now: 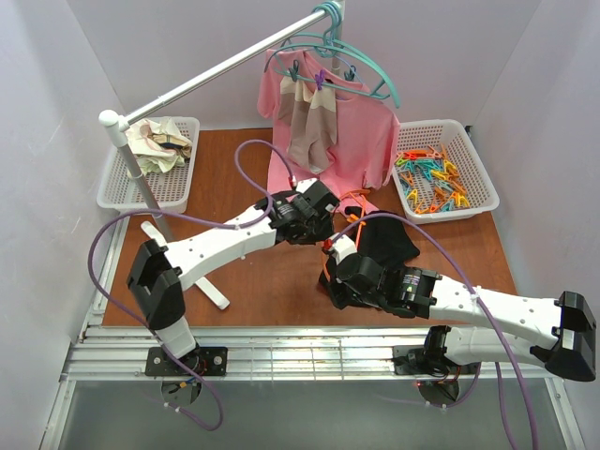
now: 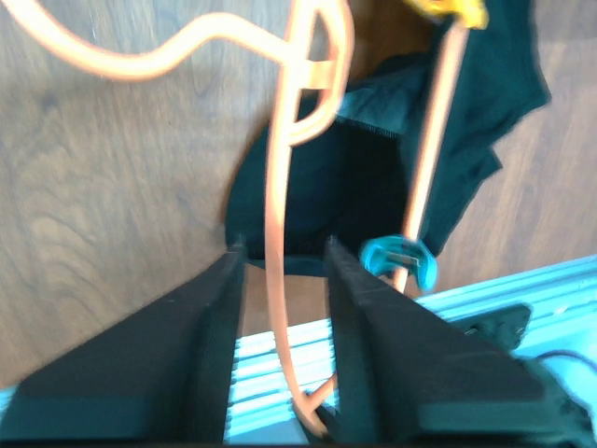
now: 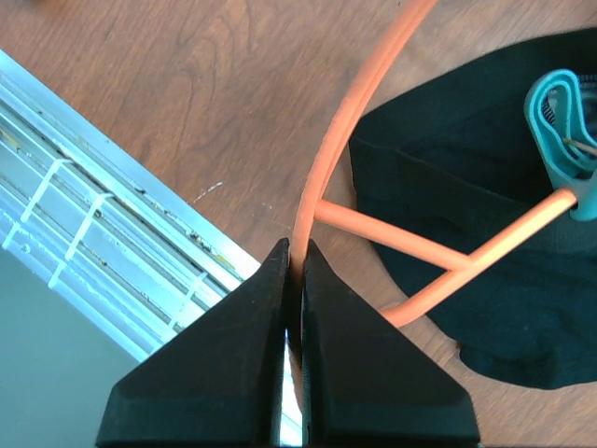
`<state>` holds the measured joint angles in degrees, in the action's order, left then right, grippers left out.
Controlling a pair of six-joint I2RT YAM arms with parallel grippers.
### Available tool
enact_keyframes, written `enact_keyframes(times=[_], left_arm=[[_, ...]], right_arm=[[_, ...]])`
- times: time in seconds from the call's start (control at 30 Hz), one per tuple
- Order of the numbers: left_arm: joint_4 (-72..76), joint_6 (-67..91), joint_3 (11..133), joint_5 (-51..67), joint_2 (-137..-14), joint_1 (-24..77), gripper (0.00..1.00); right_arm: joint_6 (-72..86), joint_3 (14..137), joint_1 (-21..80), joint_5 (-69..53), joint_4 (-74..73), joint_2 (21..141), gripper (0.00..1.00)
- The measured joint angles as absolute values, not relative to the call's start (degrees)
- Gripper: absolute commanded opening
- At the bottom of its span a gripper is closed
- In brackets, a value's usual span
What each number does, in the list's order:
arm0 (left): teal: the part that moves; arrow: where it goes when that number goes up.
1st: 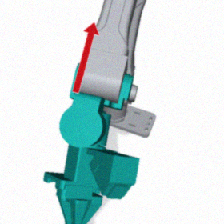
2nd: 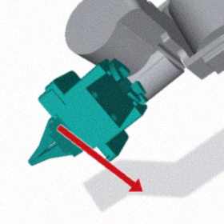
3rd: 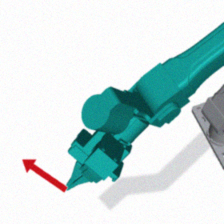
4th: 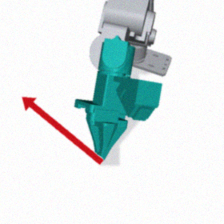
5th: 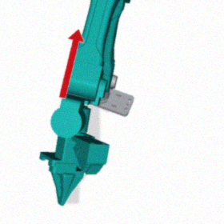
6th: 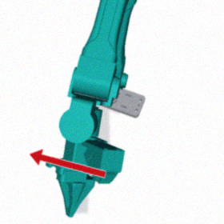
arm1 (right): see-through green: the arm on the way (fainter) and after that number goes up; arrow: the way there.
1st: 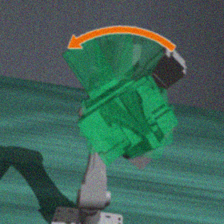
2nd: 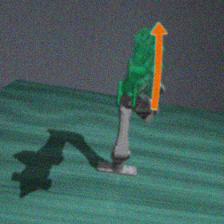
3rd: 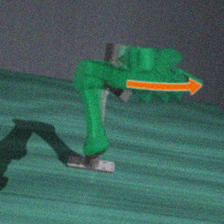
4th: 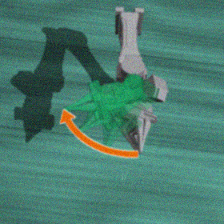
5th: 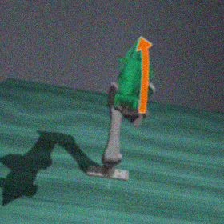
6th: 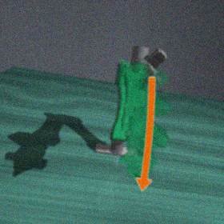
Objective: Clip the underwear to the hanger
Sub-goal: Pick up the hanger at the center of the board.
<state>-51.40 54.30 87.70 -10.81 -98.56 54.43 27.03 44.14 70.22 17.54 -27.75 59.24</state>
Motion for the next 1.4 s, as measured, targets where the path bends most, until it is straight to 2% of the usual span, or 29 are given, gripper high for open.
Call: enact_keyframes(times=[0.07, 0.3, 0.57, 0.7, 0.93, 1.23, 1.4], left_arm=[[-49.5, 54.2, 85.3, -10.8, -95.5, 54.4, 0.45], [-46.3, 54.4, 79.7, -11.5, -85.3, 54.4, 0.61], [-44.6, 54.7, 69.1, -16.7, -72.0, 54.4, 0.61], [-44.5, 55.4, 64.5, -21.8, -61.5, 54.3, 0.59], [-43.5, 55.0, 60.5, -25.2, -52.1, 54.1, 0.59], [-40.9, 52.4, 54.1, -25.5, -43.7, 54.1, 0.6], [-39.3, 50.9, 52.4, -24.4, -42.9, 54.1, 0.58]], right_arm=[[27.2, 44.1, 70.2, 17.2, -28.3, 59.2, 0.01], [27.6, 44.1, 70.2, 16.1, -28.6, 58.6, 0.01], [27.6, 44.8, 69.6, 14.9, -28.8, 57.1, 0.01], [27.2, 48.6, 68.2, 12.4, -28.3, 57.4, 0.01], [26.3, 55.9, 65.1, 6.0, -24.8, 61.5, 0.01], [28.2, 56.9, 49.1, -8.5, -14.3, 63.9, 0.01], [31.4, 58.6, 45.4, -16.4, -6.8, 68.4, 0.01]])
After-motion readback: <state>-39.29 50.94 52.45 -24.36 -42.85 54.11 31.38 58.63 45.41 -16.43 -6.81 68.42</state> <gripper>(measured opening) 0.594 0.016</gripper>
